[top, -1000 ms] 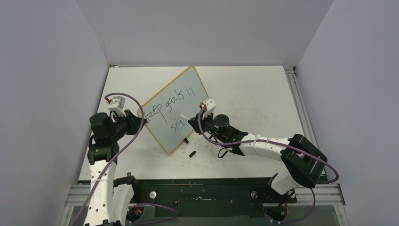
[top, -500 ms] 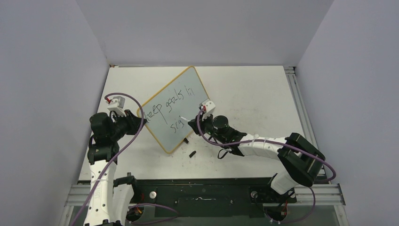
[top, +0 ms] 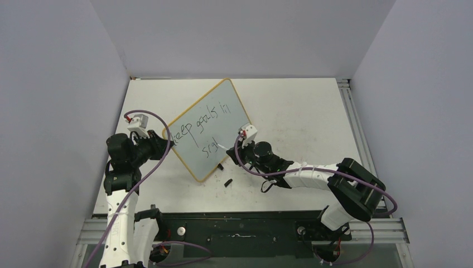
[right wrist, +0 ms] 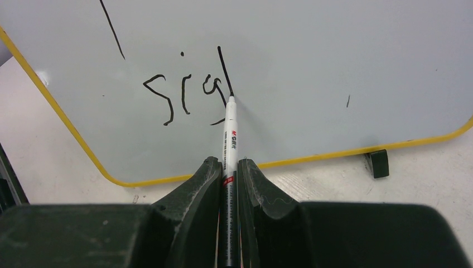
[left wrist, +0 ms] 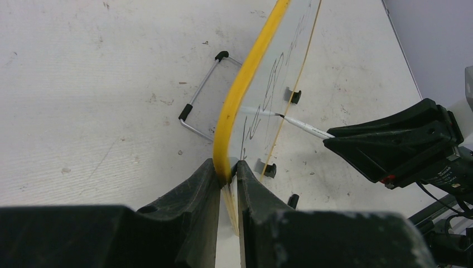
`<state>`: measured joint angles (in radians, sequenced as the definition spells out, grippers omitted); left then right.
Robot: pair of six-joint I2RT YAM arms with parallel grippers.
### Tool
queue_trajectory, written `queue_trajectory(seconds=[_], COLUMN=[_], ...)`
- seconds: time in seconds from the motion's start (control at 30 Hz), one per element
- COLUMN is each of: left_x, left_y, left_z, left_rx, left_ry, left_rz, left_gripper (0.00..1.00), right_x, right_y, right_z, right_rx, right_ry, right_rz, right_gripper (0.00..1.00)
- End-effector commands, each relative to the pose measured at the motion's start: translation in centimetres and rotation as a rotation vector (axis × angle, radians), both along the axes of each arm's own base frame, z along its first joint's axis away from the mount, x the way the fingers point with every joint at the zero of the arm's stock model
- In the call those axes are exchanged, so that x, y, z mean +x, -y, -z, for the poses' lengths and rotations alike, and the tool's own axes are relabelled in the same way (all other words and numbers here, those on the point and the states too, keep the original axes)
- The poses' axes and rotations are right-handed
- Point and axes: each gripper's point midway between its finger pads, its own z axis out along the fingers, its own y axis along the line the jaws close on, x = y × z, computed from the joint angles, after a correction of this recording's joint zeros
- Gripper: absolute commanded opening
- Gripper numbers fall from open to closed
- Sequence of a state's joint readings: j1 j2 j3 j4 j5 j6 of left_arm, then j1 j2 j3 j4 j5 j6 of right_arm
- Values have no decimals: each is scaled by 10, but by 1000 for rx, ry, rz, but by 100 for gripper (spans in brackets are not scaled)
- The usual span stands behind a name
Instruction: Write a sentence on the whiteboard
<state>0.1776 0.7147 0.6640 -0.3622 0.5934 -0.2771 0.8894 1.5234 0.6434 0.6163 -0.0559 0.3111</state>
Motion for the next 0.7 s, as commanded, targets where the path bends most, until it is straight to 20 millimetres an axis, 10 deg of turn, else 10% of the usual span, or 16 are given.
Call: queue_trajectory(seconds=[0.0, 0.67], left_x=[3, 3], left_y=[1, 1], left_z=[-12, -13], left_rx=[16, 17], left_ry=[51, 52], left_rz=[10, 10], left_gripper=[14, 14], right_x=[2, 12], right_y=[3, -6], right_z=[-8, -40], right_rx=[28, 45], right_ry=[11, 84], right_rz=[17, 9], right_gripper=[5, 5])
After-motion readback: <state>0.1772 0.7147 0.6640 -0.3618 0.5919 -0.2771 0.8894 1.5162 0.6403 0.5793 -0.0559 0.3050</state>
